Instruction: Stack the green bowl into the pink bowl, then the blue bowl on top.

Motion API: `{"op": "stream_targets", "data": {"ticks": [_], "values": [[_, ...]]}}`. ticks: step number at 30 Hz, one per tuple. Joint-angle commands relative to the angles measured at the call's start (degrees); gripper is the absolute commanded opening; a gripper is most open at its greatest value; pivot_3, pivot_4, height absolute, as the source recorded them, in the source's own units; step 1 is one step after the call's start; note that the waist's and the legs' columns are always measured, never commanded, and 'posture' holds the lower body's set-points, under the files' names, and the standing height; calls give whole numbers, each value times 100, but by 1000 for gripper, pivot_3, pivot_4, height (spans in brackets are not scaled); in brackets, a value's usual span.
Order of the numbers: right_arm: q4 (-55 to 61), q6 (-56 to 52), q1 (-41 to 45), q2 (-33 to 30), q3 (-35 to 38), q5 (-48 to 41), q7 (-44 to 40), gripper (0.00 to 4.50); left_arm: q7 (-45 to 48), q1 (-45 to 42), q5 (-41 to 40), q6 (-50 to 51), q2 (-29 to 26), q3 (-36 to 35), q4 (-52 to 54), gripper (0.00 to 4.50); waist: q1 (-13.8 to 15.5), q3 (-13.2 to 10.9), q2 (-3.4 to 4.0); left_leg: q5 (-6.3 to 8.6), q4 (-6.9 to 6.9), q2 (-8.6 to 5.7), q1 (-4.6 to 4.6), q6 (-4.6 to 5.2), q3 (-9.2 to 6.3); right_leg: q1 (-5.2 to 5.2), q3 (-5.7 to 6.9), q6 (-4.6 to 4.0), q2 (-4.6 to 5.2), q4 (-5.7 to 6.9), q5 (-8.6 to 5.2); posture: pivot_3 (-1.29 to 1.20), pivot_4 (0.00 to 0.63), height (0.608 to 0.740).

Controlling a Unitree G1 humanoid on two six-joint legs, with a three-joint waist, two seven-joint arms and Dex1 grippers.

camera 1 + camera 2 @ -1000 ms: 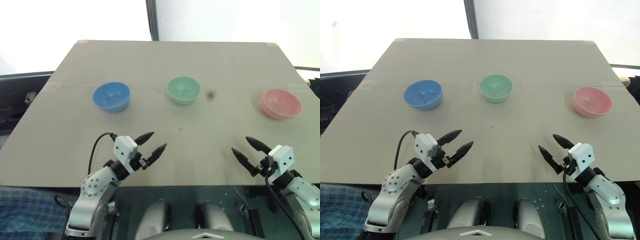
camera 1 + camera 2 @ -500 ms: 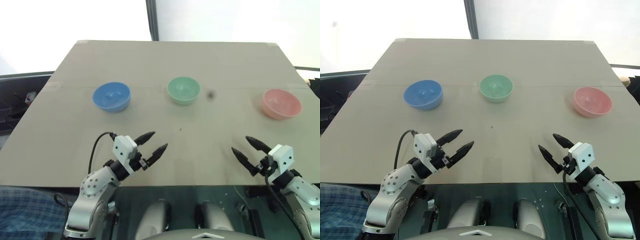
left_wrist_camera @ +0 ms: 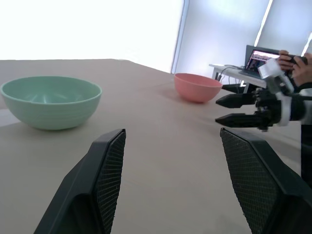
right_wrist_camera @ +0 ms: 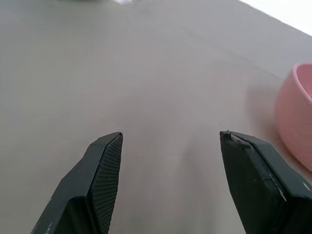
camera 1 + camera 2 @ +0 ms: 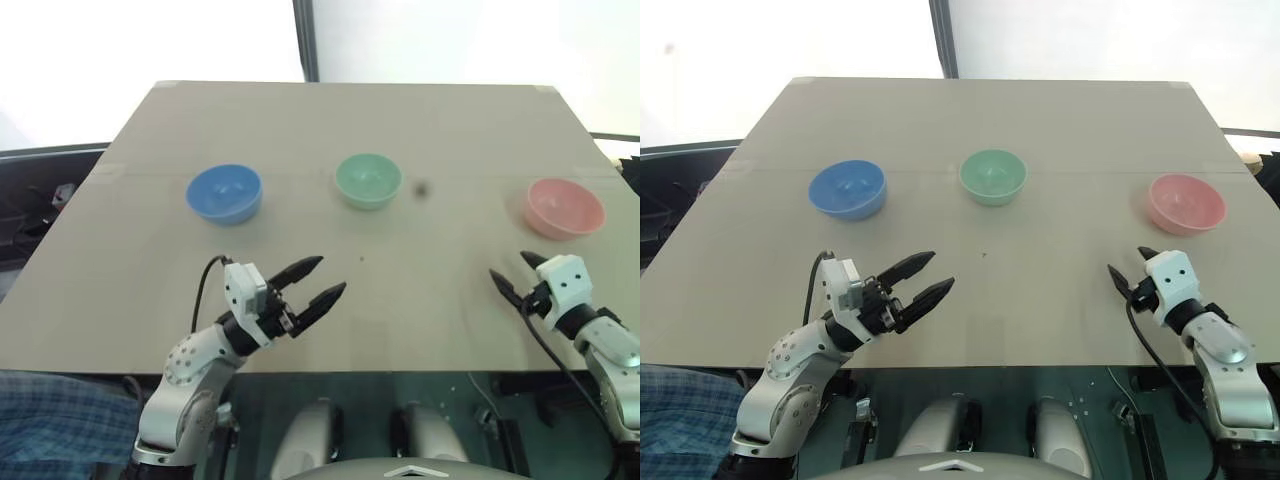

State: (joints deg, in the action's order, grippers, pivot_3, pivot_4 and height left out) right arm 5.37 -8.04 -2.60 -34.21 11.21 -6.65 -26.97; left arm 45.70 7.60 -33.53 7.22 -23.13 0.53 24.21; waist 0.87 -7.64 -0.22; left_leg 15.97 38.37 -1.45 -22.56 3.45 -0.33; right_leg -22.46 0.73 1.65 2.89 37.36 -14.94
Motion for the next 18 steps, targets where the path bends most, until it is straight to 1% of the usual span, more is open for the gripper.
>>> {"op": "stream_targets", "data": {"ticks": [1, 7, 11, 13, 16, 18], "values": [[-562, 176, 762, -452, 206, 484, 331, 3329, 144, -165, -354, 54, 65, 17, 305, 3290, -4, -1, 1, 0, 0, 0, 0, 0, 2, 0, 0, 0, -1, 0, 0, 0, 150, 740], [-2021, 342, 1997, -1026, -50, 872, 189, 3329, 277, -354, -502, 1, 218, 43, 187, 3290, -12, -1, 1, -1, 4, 4, 18, 1, 7, 18, -2, 0, -12, 0, 0, 0, 150, 740], [-2876, 121, 2745, -1221, -375, 948, -329, 3329, 361, -420, -449, -86, 331, 64, 31, 3290, -16, -4, 3, 4, 1, 5, 42, 9, 9, 48, -3, 0, -13, -11, 0, 0, 150, 740], [-3129, 39, 3039, -1284, -562, 944, -698, 3329, 412, -445, -424, -139, 386, 71, -29, 3290, -15, -5, 5, 16, -2, 7, 61, 30, 9, 72, -2, 0, -14, -22, 0, 0, 150, 740], [-3365, -12, 3325, -1353, -779, 937, -1197, 3329, 487, -442, -354, -252, 465, 84, -140, 3290, -12, -7, 7, 18, -2, 7, 62, 32, 9, 75, -2, 1, -11, -28, 1, 0, 150, 740], [-3494, 49, 3470, -1380, -827, 969, -1276, 3329, 512, -441, -303, -315, 513, 91, -196, 3290, -7, -7, 7, 18, -2, 7, 60, 33, 7, 74, -2, 1, -10, -31, 1, 0, 150, 740]]}}
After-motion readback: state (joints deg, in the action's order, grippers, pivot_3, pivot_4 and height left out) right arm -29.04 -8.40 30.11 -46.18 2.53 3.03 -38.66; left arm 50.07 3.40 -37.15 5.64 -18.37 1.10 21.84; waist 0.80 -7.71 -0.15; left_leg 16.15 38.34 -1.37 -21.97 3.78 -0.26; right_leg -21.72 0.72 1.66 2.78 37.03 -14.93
